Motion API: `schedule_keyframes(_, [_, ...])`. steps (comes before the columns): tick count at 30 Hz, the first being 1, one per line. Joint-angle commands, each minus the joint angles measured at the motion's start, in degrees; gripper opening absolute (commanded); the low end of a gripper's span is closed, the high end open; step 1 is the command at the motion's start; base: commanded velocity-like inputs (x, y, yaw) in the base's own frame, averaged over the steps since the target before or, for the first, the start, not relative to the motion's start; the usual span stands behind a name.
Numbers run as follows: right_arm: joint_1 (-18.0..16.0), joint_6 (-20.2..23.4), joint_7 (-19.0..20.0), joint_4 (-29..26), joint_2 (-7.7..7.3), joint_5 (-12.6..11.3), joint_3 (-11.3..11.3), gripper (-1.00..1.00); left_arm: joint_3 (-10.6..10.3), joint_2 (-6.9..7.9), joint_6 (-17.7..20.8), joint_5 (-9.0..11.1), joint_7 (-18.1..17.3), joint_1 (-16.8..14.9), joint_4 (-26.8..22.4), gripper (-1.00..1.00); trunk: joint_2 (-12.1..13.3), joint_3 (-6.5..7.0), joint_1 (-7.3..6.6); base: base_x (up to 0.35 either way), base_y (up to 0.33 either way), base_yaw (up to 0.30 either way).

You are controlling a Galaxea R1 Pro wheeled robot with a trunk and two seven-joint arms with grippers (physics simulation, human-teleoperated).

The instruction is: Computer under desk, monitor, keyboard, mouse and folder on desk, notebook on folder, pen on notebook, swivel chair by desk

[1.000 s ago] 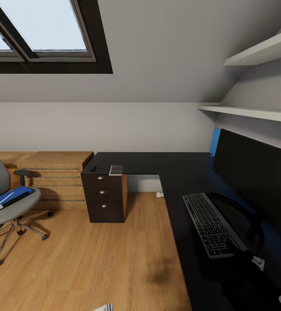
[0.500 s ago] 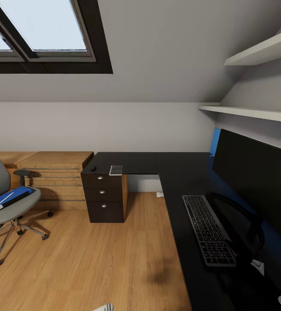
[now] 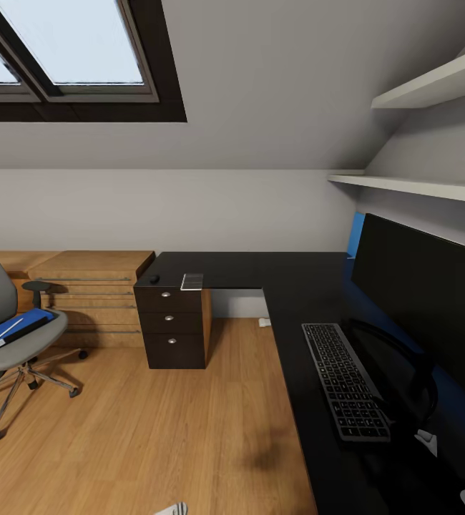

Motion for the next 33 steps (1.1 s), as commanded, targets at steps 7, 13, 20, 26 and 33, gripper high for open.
schedule_keyframes(7, [-0.04,0.41,0.04,0.02,0.01,-0.23,-0.11,1.0,-0.37,0.06,-0.32,0.59,0.43,-0.05,0.06,1.0,-0.03,-0.06,0.0,-0.072,0.0,0.0])
schedule_keyframes(13, [-0.04,0.41,0.04,0.02,0.01,-0.15,-0.1,1.0,-0.4,0.06,-0.32,0.59,0.43,-0.05,0.06,1.0,-0.03,-0.06,0.0,-0.291,0.0,0.0])
schedule_keyframes(20, [-0.04,0.41,0.04,0.02,0.01,-0.14,-0.05,1.0,-0.42,0.06,-0.3,0.59,0.43,-0.05,0.06,1.0,-0.03,-0.06,0.0,-0.322,0.0,0.0])
schedule_keyframes(26, [-0.04,0.41,0.03,0.04,0.01,-0.12,0.06,1.0,-0.4,0.06,-0.32,0.59,0.43,-0.05,0.04,1.0,-0.03,-0.06,0.0,-0.325,0.0,0.0])
schedule_keyframes(33, [-0.04,0.41,0.0,0.09,0.01,-0.07,0.19,1.0,-0.42,0.06,-0.33,0.59,0.43,-0.05,0.06,1.0,-0.03,-0.06,0.0,-0.325,0.0,0.0])
